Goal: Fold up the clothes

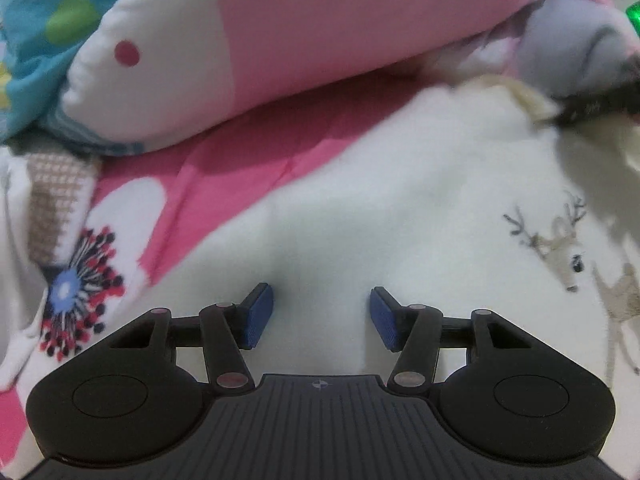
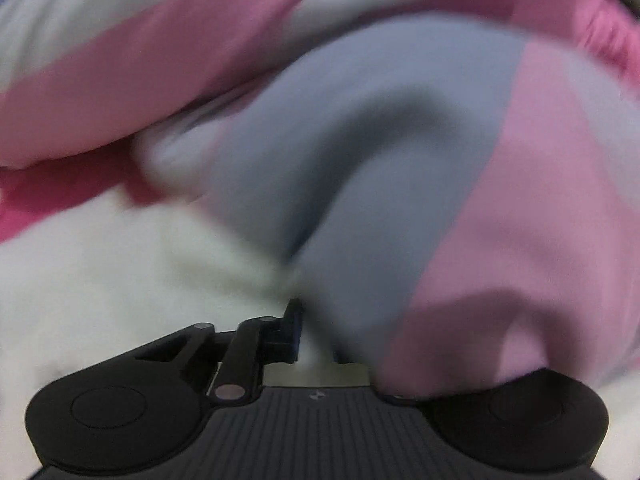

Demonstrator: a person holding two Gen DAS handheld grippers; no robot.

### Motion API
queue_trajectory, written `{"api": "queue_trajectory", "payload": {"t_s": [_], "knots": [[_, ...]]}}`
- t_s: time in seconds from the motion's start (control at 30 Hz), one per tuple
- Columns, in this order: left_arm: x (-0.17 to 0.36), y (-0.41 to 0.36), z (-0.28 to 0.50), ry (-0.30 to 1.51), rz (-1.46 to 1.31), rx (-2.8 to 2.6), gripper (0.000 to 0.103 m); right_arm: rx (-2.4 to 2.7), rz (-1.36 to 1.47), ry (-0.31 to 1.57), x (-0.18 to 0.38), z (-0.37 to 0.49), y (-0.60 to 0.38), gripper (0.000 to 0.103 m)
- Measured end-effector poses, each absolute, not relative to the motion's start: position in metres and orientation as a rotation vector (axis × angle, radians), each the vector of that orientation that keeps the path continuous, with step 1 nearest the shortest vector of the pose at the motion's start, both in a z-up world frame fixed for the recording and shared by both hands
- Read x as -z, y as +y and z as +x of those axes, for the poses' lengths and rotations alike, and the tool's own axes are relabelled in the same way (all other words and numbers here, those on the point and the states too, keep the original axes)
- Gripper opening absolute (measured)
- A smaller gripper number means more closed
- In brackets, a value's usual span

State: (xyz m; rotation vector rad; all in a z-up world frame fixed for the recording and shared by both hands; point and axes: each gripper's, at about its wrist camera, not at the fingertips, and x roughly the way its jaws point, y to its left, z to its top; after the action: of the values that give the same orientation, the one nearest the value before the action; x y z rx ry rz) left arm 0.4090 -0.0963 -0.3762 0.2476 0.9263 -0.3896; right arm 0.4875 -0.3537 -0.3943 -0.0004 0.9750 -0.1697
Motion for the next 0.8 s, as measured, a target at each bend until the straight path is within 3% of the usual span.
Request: {"api": "queue_trajectory", "payload": {"t_s": [0.13, 0.4, 0.53, 0.63, 0.8], "knots": [[0.383, -0.09, 0.409, 0.933, 0.237, 0.344, 0.055, 0.246, 0.001, 0.94, 0.403, 0.503, -0.38, 0.001], [0.382, -0.087, 0.416, 0.937, 0.226, 0.348, 0.055, 0.117, -0.046, 0.916, 0.38, 0.447, -0.352, 0.005], [0.381, -0.085, 0.416, 0.939, 0.218, 0.355, 0.055, 0.052, -0.069, 0.902, 0.369, 0.42, -0.338, 0.021], [0.382, -0.085, 0.416, 0.936, 0.215, 0.355, 0.055, -0.003, -0.082, 0.896, 0.362, 0.401, -0.326, 0.021], [0.384, -0.086, 0.414, 0.923, 0.217, 0.352, 0.055, -0.026, 0.021, 0.914, 0.412, 0.469, -0.317, 0.018]]}}
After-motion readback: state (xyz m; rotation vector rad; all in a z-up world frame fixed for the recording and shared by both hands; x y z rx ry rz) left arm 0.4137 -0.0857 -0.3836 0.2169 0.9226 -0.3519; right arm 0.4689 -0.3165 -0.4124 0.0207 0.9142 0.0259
